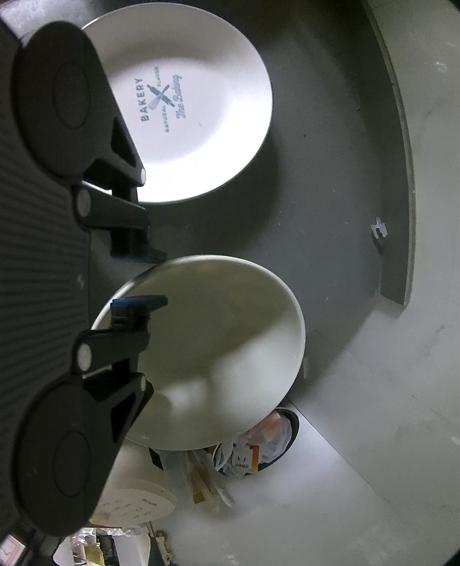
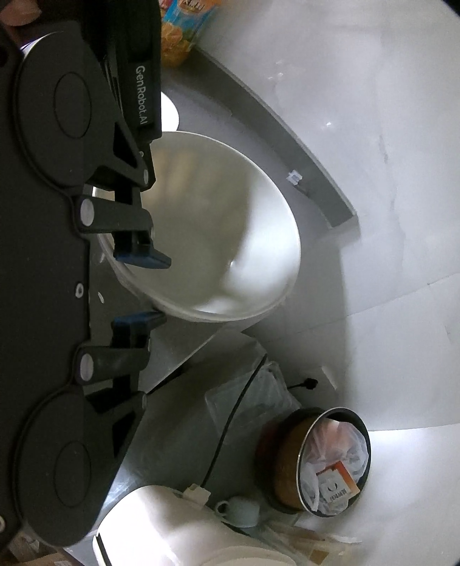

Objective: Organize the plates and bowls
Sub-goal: 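Carry the plain white bowl onto the bowl stack and open both tools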

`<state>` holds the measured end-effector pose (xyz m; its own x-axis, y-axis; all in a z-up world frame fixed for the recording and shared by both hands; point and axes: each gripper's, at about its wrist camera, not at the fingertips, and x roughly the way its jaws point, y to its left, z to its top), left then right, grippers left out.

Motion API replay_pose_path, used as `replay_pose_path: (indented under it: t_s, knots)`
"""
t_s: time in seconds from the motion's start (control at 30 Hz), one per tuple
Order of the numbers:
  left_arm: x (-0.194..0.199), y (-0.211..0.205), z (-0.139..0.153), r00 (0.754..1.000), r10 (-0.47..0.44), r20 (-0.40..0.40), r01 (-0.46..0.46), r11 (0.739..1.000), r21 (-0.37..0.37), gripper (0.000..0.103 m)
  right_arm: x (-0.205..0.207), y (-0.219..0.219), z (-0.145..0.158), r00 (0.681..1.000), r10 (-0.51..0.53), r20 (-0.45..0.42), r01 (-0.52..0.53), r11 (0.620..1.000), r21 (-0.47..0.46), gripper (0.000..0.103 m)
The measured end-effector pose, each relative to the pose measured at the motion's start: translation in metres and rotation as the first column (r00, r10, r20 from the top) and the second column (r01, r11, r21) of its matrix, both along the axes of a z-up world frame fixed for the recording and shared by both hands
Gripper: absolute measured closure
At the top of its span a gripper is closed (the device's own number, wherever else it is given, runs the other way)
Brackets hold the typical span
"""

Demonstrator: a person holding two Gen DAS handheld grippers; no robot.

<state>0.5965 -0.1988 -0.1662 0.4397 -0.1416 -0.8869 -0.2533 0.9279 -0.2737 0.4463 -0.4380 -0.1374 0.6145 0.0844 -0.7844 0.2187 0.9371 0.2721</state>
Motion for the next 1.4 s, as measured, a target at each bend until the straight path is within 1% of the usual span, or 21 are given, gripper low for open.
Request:
replay_pose_path:
  t_s: [0.57, 0.7, 0.8, 0.87, 1.13, 1.4]
  knots:
    - [-0.049, 0.011, 0.054, 0.993, -0.059, 0.104, 0.058, 0.998, 0.009, 0.085, -0.051, 0.022, 0.044, 0.995, -0.045, 0.093, 0.047, 0.999, -0.019, 0.078]
    - [-0.064, 0.017, 0.064, 0.991, -0.057, 0.122, 0.057, 0.998, 0.003, 0.085, -0.066, 0.031, 0.054, 0.992, -0.054, 0.118, 0.057, 0.998, -0.020, 0.079]
    - [-0.077, 0.025, 0.069, 0.993, -0.014, 0.120, 0.017, 0.999, -0.030, 0.086, -0.077, 0.035, 0.057, 0.989, -0.082, 0.120, 0.081, 0.997, 0.012, 0.081]
    - [-0.084, 0.029, 0.071, 0.992, 0.000, 0.122, 0.005, 0.999, -0.040, 0.086, -0.085, 0.038, 0.058, 0.987, -0.105, 0.119, 0.101, 0.994, 0.032, 0.081]
    - [-0.117, 0.040, 0.080, 0.990, 0.014, 0.141, -0.003, 0.997, -0.079, 0.088, -0.117, 0.049, 0.066, 0.978, -0.155, 0.143, 0.145, 0.987, 0.074, 0.083]
    - [-0.145, 0.045, 0.082, 0.991, 0.002, 0.133, 0.009, 0.996, -0.084, 0.088, -0.143, 0.058, 0.069, 0.975, -0.173, 0.137, 0.163, 0.983, 0.080, 0.083]
